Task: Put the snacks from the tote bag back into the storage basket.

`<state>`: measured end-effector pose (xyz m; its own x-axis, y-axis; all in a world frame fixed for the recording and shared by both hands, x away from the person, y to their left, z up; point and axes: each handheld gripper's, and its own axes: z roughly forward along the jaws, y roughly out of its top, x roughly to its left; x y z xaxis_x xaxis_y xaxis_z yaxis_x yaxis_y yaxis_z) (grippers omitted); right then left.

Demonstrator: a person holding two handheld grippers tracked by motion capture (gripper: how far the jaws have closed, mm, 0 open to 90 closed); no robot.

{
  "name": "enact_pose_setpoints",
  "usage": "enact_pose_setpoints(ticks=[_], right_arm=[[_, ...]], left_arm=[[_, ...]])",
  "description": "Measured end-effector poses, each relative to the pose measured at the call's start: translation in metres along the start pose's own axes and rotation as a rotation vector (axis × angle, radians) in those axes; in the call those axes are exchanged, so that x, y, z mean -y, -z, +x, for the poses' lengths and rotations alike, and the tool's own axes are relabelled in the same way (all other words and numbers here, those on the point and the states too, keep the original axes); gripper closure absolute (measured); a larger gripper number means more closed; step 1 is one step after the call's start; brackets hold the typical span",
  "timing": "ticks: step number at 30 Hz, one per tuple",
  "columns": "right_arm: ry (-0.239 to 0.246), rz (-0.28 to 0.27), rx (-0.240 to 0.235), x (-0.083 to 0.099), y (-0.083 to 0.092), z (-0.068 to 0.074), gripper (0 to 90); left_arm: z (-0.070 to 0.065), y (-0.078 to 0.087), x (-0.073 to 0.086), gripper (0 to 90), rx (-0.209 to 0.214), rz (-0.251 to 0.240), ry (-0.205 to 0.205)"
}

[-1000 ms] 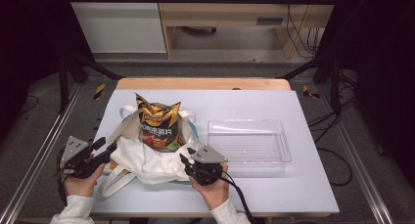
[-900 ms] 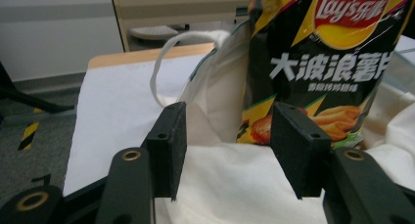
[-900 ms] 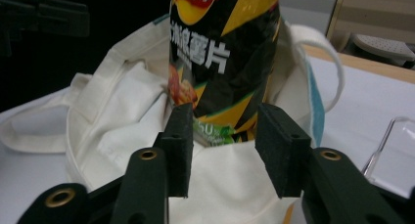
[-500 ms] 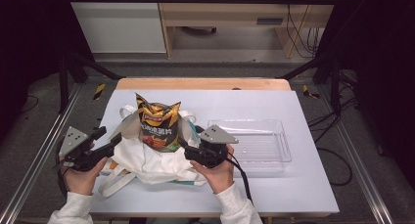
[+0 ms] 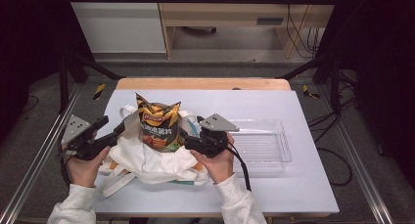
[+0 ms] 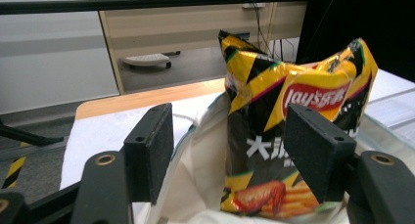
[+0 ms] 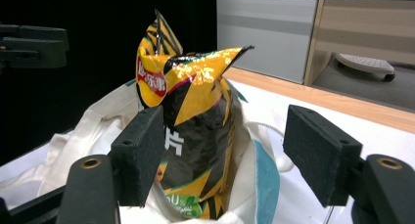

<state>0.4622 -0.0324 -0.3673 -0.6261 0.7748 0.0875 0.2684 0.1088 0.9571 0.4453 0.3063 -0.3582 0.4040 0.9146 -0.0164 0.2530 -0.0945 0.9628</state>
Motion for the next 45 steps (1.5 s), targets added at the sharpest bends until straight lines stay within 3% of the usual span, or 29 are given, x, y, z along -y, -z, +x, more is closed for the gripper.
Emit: enact_pose_setpoints(ticks=[8, 20, 33, 39, 41, 45], right_arm=[[-0.003, -0.001, 0.007, -0.007, -0.006, -0.001, 30.6], [-0.003, 0.022, 0.004, -0.008, -0.028, 0.004, 30.3], [-0.019, 0.05, 0.014, -0.008, -0.06, 0.012, 32.3], [-0.022, 0.044, 0.006, -0.007, -0.072, 0.013, 40.2], [-0.01, 0.045, 0.009, -0.006, -0.076, 0.015, 49.0], [0.004, 0.052, 0.02, -0.007, -0.078, 0.016, 58.2]], left_arm=[[-0.006, -0.016, -0.01, 35.0, 0.006, -0.003, -0.011], [-0.014, -0.051, -0.007, 34.4, 0.046, 0.039, -0.019], [-0.017, -0.064, 0.002, 39.4, 0.067, 0.095, -0.041], [-0.016, -0.064, 0.004, 40.9, 0.065, 0.105, -0.045], [-0.016, -0.064, 0.004, 41.4, 0.067, 0.107, -0.041], [-0.014, -0.064, 0.004, 41.6, 0.071, 0.104, -0.036]])
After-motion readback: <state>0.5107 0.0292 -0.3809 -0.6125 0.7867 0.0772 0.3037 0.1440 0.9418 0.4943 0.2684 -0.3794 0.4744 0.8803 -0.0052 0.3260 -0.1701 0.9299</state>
